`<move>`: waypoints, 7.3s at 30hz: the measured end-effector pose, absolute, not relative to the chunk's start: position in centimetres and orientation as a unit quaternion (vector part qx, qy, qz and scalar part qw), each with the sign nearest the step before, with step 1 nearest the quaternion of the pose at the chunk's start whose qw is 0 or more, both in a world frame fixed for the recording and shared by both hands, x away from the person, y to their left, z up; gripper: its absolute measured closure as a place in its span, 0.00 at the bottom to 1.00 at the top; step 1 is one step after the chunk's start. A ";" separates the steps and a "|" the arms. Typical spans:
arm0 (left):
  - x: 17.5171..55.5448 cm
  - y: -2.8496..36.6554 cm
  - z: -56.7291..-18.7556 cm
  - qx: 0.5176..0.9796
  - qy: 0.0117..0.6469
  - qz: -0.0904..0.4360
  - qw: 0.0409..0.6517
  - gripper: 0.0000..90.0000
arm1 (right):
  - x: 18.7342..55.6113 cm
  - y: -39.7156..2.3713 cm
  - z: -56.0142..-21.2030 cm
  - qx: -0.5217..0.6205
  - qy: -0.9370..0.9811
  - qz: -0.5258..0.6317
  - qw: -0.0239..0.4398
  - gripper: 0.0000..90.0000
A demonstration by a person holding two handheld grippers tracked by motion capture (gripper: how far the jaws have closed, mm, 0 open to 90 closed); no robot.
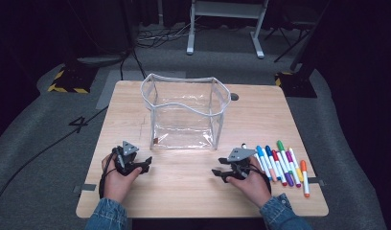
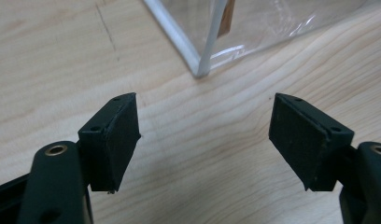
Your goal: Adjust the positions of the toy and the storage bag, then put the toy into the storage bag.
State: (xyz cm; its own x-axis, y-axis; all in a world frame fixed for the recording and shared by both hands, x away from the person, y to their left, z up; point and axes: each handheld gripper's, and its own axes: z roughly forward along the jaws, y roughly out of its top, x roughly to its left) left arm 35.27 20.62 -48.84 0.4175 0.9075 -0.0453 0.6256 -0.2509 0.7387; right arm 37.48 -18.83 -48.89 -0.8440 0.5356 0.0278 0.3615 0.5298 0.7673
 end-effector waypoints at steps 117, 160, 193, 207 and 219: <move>32.9 18.6 -50.8 0.826 0.400 0.200 0.343 0.31 | 33.9 -43.5 -42.7 0.537 0.782 0.267 0.172 0.60; 33.2 18.5 -51.6 0.817 0.437 0.165 0.339 0.19 | 35.6 -42.2 -40.2 0.525 0.812 0.204 0.152 0.85; 34.6 17.4 -51.7 0.837 0.416 0.148 0.324 0.00 | 34.4 -23.4 -26.4 0.273 0.913 0.288 0.089 0.85; 34.6 17.4 -51.7 0.837 0.415 0.148 0.324 0.00 | 34.7 -17.1 -28.2 0.203 0.950 0.236 0.038 0.85; 34.6 17.4 -51.7 0.837 0.415 0.148 0.324 0.00 | 35.3 -13.5 -32.1 0.168 0.969 0.182 -0.011 0.85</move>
State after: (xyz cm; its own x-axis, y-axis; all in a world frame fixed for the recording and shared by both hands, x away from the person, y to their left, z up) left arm 34.60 17.45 -51.69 0.6117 0.7908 -0.0213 0.5997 -0.4459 0.6645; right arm 35.26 -13.49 -32.08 -0.9436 0.3210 0.0815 0.3286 0.8775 0.3494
